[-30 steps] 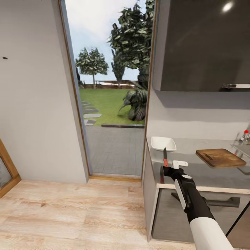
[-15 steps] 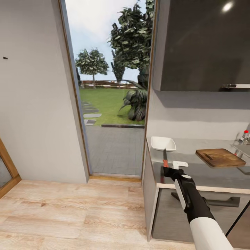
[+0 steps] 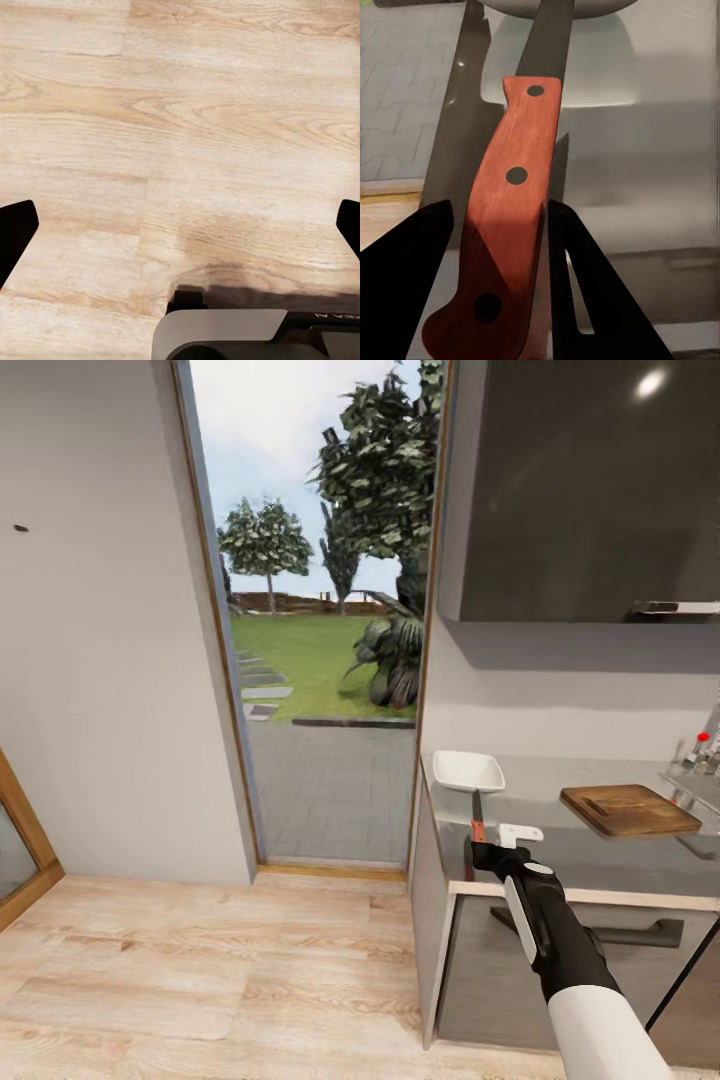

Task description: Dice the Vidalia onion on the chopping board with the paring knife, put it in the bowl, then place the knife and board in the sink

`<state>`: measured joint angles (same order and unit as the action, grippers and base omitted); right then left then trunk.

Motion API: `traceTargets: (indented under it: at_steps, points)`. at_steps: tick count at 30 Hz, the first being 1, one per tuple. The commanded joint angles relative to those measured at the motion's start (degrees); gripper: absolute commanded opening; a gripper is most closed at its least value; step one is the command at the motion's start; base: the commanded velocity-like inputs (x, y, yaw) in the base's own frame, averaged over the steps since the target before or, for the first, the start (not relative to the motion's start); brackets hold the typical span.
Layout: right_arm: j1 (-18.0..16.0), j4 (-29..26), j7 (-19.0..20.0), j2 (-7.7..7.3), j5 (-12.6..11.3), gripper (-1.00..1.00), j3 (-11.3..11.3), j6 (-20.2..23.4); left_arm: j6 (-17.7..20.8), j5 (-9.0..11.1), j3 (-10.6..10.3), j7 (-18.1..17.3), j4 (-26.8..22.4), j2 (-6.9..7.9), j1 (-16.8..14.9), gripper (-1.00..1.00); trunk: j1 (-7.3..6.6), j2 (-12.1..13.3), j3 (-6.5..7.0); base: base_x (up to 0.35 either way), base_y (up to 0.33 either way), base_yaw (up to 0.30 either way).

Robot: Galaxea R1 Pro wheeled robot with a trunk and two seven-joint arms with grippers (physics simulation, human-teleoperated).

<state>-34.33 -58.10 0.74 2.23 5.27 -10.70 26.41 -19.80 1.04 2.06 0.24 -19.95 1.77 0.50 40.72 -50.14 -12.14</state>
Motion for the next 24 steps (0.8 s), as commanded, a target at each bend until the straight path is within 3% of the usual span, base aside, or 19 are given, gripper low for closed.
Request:
traceTargets:
  at_steps: [1, 12, 24]
  points:
    - [0.0, -0.1, 0.1, 0.06, 0.5, -1.0, -0.1, 0.3, -0.1, 0.1, 0.1, 0.0, -0.1, -0.01, 0.0, 1.0, 0.0, 0.0, -0.07, -0.036, 0.0, 0.0]
    - [0.0, -0.1, 0.1, 0.14, 0.5, -1.0, 0.0, 4.3, -0.1, 0.1, 0.1, 0.0, -0.1, -0.01, 0.0, 1.0, 0.0, 0.0, -0.07, -0.005, 0.0, 0.0]
    - [0.0, -0.1, 0.1, 0.14, 0.4, -1.0, 0.0, 4.8, -0.1, 0.1, 0.1, 0.0, -0.1, -0.01, 0.0, 1.0, 0.0, 0.0, -0.07, 0.0, 0.0, 0.0]
